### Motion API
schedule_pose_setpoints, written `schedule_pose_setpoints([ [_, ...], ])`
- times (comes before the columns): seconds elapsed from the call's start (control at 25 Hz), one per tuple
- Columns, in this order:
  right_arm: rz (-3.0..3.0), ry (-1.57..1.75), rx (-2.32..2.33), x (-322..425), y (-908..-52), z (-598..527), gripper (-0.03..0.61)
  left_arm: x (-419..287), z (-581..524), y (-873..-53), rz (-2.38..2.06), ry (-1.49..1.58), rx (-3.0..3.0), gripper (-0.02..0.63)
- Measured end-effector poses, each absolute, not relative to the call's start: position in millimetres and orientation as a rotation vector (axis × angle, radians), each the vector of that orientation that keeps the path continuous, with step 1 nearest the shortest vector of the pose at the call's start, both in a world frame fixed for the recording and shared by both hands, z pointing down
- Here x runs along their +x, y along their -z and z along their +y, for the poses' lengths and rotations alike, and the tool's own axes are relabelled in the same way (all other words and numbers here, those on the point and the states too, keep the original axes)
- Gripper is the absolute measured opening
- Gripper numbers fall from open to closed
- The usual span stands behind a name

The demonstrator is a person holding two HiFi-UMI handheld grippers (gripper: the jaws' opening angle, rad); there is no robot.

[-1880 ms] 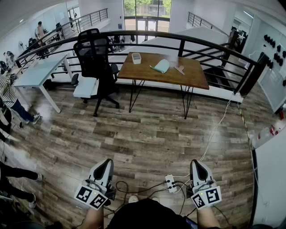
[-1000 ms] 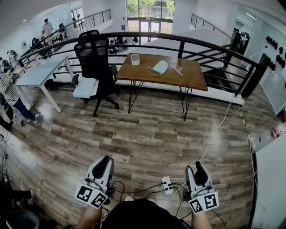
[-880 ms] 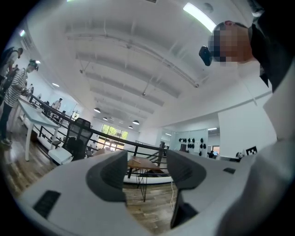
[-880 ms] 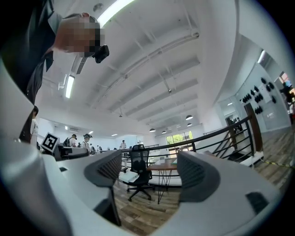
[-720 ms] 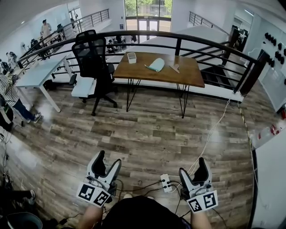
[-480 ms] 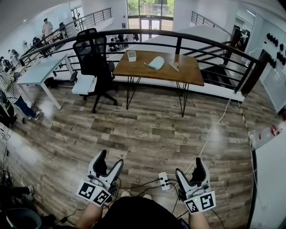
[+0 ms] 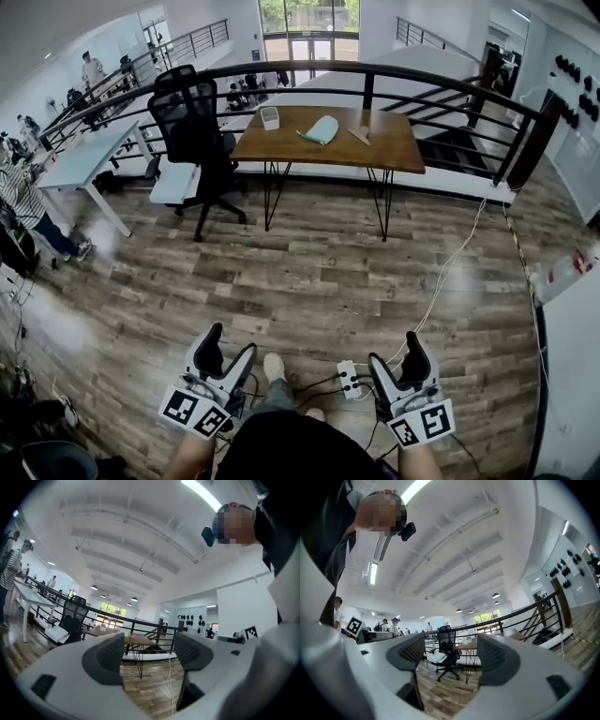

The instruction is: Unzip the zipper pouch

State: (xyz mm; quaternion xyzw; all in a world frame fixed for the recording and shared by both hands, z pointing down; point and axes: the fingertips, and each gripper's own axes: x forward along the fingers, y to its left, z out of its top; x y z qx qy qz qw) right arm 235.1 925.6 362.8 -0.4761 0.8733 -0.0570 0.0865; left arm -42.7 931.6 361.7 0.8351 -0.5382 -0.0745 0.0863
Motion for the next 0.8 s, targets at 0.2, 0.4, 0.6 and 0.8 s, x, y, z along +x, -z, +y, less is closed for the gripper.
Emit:
schedule_pose_setpoints([
  [0.2, 2.619, 0.139, -1.436, 227.0, -360.4, 894.9, 0.331, -48.2, 897.0, -361.2, -1.594, 0.252, 2.504, 0.324],
  [0.4, 2.630, 0.117, -1.461, 212.2, -360.0, 847.7, 0.307, -65.0, 838.8, -366.5, -1.591, 0.278, 2.489, 0.324],
  [0.6, 2.596, 0.099, -1.522, 195.7, -351.3, 792.2, 0.278, -80.9, 773.2, -358.4, -1.563, 0.255, 2.542, 0.324],
  [0.8, 2.593, 0.087, -1.608, 171.7, -362.9, 724.6, 0.272, -105.6, 708.6, -361.1, -1.529, 0.235, 2.557, 0.324],
])
